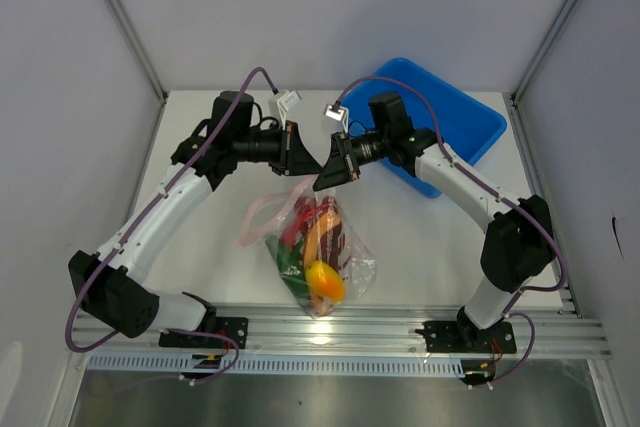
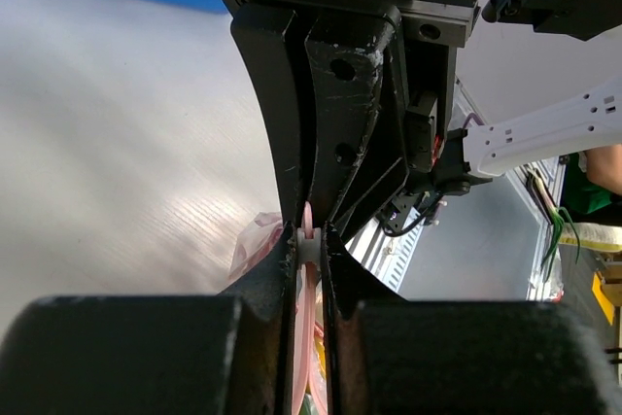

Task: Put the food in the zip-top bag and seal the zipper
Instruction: Zip the zipper food storage bag at the center of the board.

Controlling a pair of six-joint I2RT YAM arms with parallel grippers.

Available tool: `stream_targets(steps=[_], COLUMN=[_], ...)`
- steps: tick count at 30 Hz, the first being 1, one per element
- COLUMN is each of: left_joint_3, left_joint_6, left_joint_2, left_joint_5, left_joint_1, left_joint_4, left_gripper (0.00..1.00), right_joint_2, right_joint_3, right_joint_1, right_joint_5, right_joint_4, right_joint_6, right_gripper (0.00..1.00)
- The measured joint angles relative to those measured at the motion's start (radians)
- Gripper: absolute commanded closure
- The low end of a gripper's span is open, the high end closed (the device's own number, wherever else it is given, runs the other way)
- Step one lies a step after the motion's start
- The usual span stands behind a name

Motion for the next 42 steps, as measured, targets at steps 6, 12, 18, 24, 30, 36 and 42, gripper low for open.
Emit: stream_targets(steps=[6, 12, 18, 24, 30, 36, 42], left_joint_3=[-0.005, -0.011, -0.014, -0.029, -0.037, -0.042, -0.042], left_joint_6=[-0.001, 0.000, 0.003, 0.011, 0.029, 0.039, 0.039], left_joint_2=[0.000, 0.000, -0.006, -0.014, -0.035, -0.060, -0.082], left_joint_5=[0.002, 0.008, 0.021, 0.023, 0.016, -0.010, -0.050], left_joint_1=[0.003, 0.004, 0.005, 0.006, 0.007, 0.008, 0.008], left_joint_4=[0.012, 0.011, 0.010, 0.004, -0.023, -0.053, -0.090], left_gripper=[0.99, 1.00, 0.99, 0.99, 0.99, 0.99, 0.99], right_joint_2=[-0.006, -0.058, -0.084, -0.106, -0.125, -0.144, -0.163], right_joint_3=[-0.023, -0.116, -0.155, -0.189, -0.201, -0.203, -0.205], right_joint_1=[-0.004, -0.010, -0.026, -0.056, -0.085, -0.135, -0.174], right_joint_5=[0.008, 0.046, 0.068, 0.079, 0.098, 0.112, 0.126], right_joint_4=[0.055, 0.199, 0.279, 0.333, 0.347, 0.347, 0.342], right_joint_6=[0.041, 0.147, 0.209, 0.256, 0.271, 0.271, 0.271], right_gripper=[1.00, 1.00, 1.00, 1.00, 1.00, 1.00, 1.00])
